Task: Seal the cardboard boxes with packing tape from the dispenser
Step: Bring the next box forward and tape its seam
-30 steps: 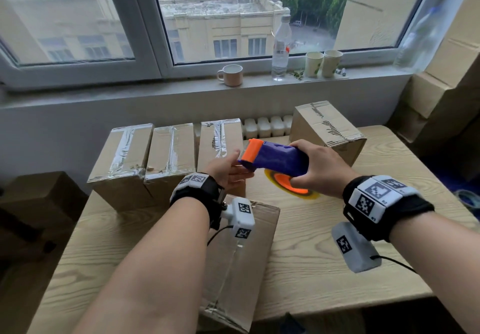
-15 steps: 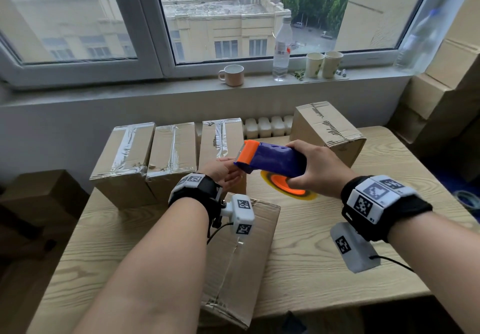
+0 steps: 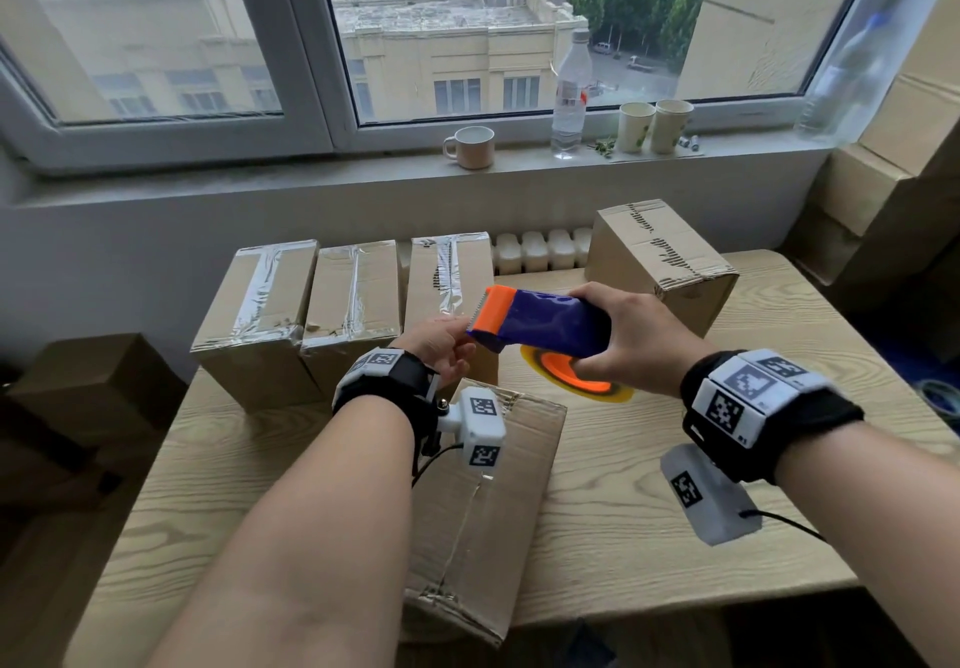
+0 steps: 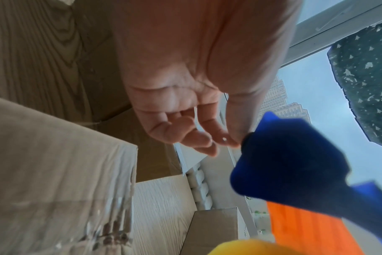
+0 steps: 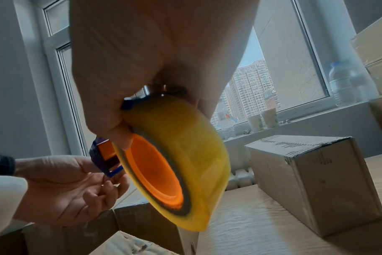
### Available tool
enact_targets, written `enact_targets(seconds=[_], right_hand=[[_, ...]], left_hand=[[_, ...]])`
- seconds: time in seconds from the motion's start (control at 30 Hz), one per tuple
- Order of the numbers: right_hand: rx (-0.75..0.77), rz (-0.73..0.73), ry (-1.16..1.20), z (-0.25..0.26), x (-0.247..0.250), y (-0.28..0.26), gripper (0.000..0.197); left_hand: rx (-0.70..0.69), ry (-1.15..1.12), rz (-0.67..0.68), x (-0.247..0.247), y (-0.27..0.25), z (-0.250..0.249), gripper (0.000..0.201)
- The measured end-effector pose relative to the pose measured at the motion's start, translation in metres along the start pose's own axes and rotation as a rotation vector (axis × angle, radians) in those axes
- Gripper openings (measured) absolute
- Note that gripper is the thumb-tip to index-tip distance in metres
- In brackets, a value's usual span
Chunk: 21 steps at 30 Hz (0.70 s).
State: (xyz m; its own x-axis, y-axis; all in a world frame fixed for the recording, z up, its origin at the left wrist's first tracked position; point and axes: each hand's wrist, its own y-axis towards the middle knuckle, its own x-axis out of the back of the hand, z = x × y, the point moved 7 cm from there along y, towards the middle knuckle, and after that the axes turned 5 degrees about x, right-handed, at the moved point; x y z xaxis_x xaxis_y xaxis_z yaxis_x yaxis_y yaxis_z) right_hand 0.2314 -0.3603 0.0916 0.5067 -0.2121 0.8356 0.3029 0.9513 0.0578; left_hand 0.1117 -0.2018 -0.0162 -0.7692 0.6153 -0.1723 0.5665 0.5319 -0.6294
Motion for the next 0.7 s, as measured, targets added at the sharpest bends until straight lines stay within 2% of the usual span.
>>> enact_targets(seconds=[0.1, 0.2, 0.37, 0.47, 0.6, 0.7], right_hand=[[0.003, 0.001, 0.001, -0.001, -0.001, -0.001, 0.071], [0.008, 0.038, -0.030, 0.002, -0.006, -0.002, 0.083], [0.034, 0.206, -0.283, 0.014, -0.005, -0.007, 0.070], [0.021, 0.262, -0.349, 0.012, 0.003, -0.013, 0.069], [0.009, 0.318, -0.392, 0.005, 0.004, -0.021, 0.069], [-0.003, 0.342, -0.397, -0.006, 0.004, -0.026, 0.071]], left_hand=[[0.008, 0.051, -0.013, 0.002, -0.003, 0.002, 0.013], [0.014, 0.169, -0.107, 0.005, -0.004, 0.003, 0.023], [0.052, 0.316, -0.216, 0.023, -0.002, 0.007, 0.016], [0.033, 0.410, -0.350, 0.045, 0.001, 0.011, 0.036], [-0.007, 0.427, -0.320, 0.041, 0.006, 0.022, 0.028], [0.027, 0.453, -0.407, 0.053, 0.006, 0.024, 0.033]])
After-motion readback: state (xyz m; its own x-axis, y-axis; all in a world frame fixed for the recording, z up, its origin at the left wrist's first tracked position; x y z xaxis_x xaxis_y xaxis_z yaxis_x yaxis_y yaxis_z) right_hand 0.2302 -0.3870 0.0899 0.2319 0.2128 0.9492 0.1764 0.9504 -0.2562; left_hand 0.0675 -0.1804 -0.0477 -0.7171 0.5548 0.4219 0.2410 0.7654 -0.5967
